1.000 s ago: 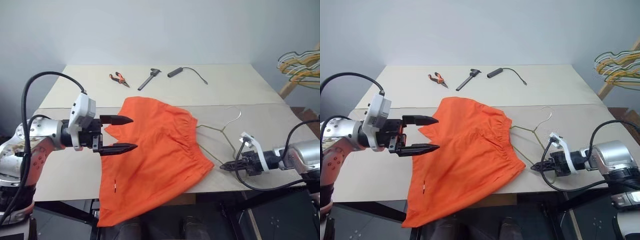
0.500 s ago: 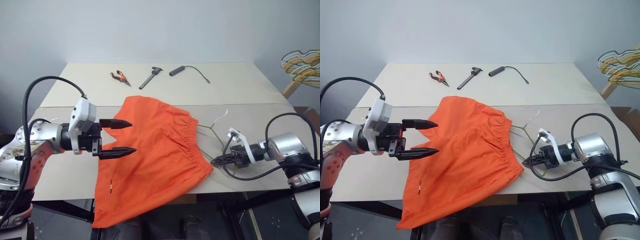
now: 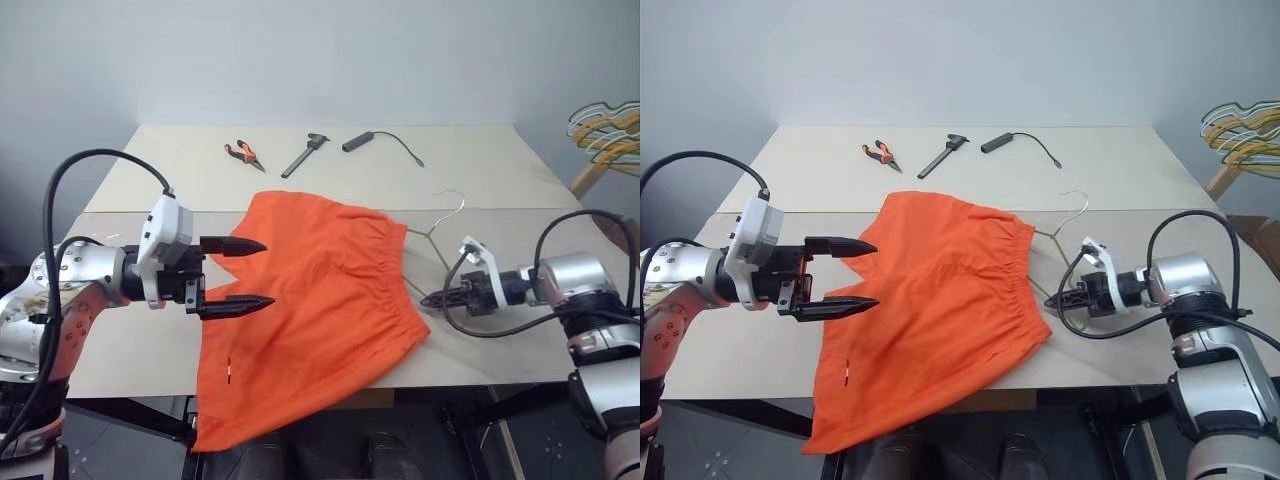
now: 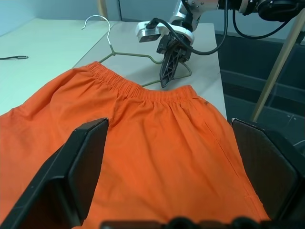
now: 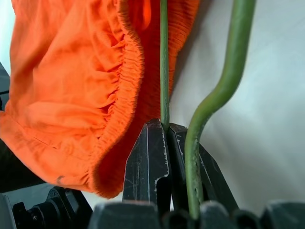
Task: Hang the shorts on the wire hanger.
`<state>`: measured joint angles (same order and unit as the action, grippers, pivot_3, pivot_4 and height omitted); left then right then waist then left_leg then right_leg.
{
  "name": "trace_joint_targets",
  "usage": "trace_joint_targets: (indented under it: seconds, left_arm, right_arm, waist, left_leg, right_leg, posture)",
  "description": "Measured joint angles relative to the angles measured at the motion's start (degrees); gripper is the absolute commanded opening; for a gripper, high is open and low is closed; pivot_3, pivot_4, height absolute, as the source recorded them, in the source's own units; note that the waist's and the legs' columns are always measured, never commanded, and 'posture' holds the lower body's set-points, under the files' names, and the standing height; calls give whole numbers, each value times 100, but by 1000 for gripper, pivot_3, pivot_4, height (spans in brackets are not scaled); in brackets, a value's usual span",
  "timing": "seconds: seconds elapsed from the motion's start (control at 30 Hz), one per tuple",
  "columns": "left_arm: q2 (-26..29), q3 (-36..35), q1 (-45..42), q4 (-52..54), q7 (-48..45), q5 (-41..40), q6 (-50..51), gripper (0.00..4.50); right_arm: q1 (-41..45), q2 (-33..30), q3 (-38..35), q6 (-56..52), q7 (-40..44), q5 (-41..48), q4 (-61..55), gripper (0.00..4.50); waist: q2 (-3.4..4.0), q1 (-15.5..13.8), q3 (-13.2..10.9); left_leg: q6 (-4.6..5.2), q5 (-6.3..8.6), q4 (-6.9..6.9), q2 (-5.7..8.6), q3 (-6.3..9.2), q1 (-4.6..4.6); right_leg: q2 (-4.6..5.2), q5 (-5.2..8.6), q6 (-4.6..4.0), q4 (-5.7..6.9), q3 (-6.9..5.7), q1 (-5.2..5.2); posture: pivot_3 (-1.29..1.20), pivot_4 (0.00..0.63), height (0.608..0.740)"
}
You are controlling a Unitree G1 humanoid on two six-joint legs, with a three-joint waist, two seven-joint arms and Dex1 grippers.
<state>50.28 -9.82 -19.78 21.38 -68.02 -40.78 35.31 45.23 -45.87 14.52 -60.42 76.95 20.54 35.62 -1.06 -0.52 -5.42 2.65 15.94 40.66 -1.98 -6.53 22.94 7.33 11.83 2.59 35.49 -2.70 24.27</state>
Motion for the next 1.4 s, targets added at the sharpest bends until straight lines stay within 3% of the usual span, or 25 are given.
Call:
trace_joint_targets:
  seconds: [0.47,1.23,1.4]
  left_arm:
    - [-14,206,-180,-207,-46,33,-51,4480]
    - [20,209,-158,-204,-52,32,-157,4480]
    - [44,219,-169,-225,-121,49,-201,4480]
  right_arm:
    - [-533,-166,-356,-273,-206,99,-600,0]
    - [57,249,45,50,-138,-201,-49,0]
    - [400,268,-264,10,-508,-138,-730,0]
  waist:
    - [6,118,-4]
    - [11,126,-7]
    - [23,148,-14]
  left_leg:
    - [15,9,0,0,0,0]
    - [-6,-4,0,1,-1,1]
    - [-10,-6,0,0,-4,6]
  right_leg:
    - [0,-1,1,0,0,0]
    - [-1,-2,4,-3,1,0]
    - [-1,-3,4,6,5,11]
  posture:
    - [3,81,740]
    - [31,74,740]
    - [4,63,740]
